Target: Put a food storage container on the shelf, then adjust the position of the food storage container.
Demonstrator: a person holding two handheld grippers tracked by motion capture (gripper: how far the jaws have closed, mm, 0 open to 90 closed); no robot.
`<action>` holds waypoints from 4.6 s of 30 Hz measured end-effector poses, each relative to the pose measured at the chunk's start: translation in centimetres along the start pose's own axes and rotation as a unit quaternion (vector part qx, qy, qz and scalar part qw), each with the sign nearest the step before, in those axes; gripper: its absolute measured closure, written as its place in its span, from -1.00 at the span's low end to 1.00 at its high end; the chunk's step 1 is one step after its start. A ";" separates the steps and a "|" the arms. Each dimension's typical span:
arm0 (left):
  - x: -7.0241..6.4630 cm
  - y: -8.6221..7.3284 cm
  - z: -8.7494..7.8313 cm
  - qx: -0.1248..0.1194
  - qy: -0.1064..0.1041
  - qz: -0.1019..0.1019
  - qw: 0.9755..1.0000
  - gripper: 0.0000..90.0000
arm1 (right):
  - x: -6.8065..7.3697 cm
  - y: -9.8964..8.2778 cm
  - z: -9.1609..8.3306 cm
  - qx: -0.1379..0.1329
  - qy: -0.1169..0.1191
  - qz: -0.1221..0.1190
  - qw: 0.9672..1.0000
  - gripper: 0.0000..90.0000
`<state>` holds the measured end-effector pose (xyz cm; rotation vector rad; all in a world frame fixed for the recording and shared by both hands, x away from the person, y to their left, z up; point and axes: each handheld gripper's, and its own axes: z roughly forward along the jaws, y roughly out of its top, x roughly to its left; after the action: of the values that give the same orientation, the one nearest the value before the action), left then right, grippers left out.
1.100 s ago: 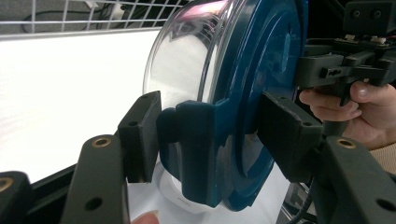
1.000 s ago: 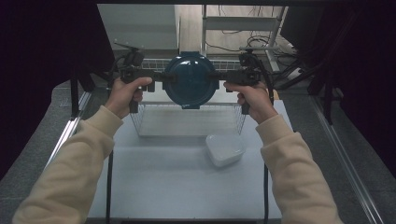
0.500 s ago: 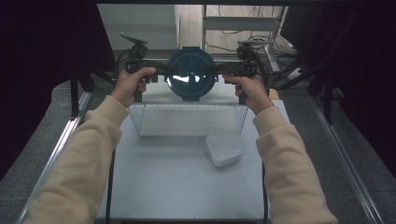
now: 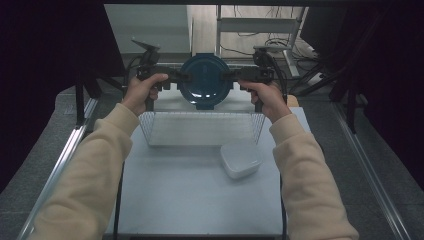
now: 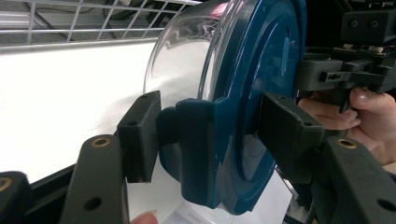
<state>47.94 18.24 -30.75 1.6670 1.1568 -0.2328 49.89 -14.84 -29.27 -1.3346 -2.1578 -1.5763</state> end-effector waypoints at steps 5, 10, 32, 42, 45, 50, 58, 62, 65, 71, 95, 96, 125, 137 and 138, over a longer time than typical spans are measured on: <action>0.6 0.4 0.5 -0.006 -0.001 -0.019 1.000 -0.10 | -0.7 0.5 0.4 0.007 -0.002 0.029 1.000 -0.04; 1.5 0.9 1.1 -0.011 -0.011 -0.045 0.999 -0.12 | -1.2 1.0 1.1 0.016 -0.016 0.053 0.998 -0.10; 3.1 0.6 2.3 -0.009 -0.025 -0.106 0.994 -0.18 | -2.9 0.8 2.0 0.020 -0.015 0.134 0.991 -0.14; 3.0 0.3 2.4 -0.023 -0.021 -0.100 0.994 -0.20 | -2.8 0.4 2.1 0.009 -0.024 0.148 0.989 -0.18; 2.1 0.2 2.1 -0.051 0.016 -0.061 0.997 -0.34 | -1.8 0.2 2.1 -0.011 -0.065 0.143 0.988 -0.43; 0.4 -0.2 0.8 -0.090 0.053 -0.013 0.994 -0.60 | 0.3 0.1 1.1 -0.054 -0.089 0.108 0.989 -0.79; -2.2 -3.4 -1.7 -0.101 0.076 0.076 0.989 -0.60 | 2.9 -1.9 -2.3 -0.056 -0.111 -0.026 0.992 -0.87; -3.0 -6.1 -2.9 -0.095 0.080 0.105 0.987 -0.59 | 3.7 -4.5 -4.3 -0.052 -0.121 -0.087 0.987 -0.81; -3.5 -8.6 -3.6 -0.089 0.083 0.130 0.984 -0.57 | 3.9 -6.6 -5.4 -0.057 -0.122 -0.111 0.985 -0.77; -4.4 -14.4 -4.3 -0.082 0.098 0.182 0.975 -0.53 | 4.0 -12.2 -6.9 -0.046 -0.127 -0.164 0.977 -0.73; -0.3 -27.8 -1.6 0.020 0.145 0.164 0.976 -0.53 | -0.1 -26.6 -5.2 0.053 -0.133 -0.164 0.976 -0.59; -0.2 -27.8 -1.7 0.019 0.147 0.162 0.976 -0.53 | -0.1 -26.7 -5.3 0.054 -0.134 -0.162 0.976 -0.59; 0.8 -29.9 -1.3 0.050 0.151 0.151 0.976 -0.54 | -2.5 -21.2 -6.8 0.079 -0.163 -0.139 0.974 0.17; 1.5 -30.2 -0.9 0.066 0.151 0.143 0.976 -0.54 | -7.3 -16.7 -3.8 0.164 -0.270 -0.157 0.936 0.95; 1.6 -30.2 -0.8 0.068 0.151 0.143 0.976 -0.54 | -7.6 -16.7 -3.5 0.167 -0.272 -0.157 0.935 0.95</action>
<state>25.02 19.45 -50.54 2.0162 1.1215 0.1324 41.02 -22.81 -43.63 -1.4878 -2.9282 -0.9013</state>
